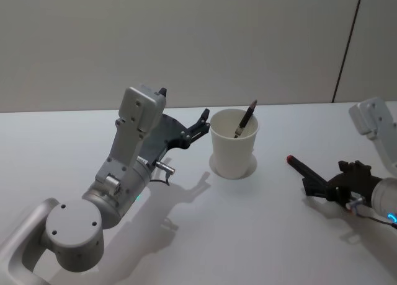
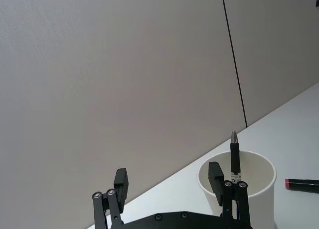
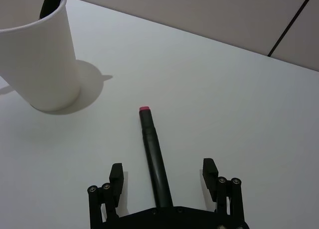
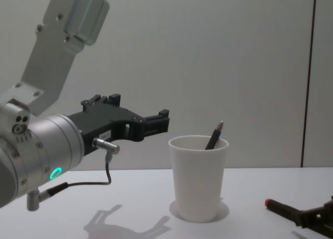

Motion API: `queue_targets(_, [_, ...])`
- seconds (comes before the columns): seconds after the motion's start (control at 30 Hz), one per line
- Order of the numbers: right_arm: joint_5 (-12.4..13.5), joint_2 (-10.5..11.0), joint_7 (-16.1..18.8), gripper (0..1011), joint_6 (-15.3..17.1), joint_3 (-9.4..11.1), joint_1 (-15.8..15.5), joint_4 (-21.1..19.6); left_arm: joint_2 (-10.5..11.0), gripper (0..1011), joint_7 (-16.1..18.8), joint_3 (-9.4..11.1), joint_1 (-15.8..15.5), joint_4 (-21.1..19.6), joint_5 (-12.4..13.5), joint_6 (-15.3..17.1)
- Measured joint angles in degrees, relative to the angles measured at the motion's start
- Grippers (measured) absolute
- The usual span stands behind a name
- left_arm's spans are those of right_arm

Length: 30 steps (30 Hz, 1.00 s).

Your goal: Place the pen into the pen holder.

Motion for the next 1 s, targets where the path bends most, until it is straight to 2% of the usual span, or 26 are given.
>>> queue_targets(1.0, [-1.82, -2.81, -1.94, 1002, -0.46, -1.15, 1.49, 3.50, 0.00, 1001, 0.00, 0.00, 0.00, 0.00, 0.00, 0.00])
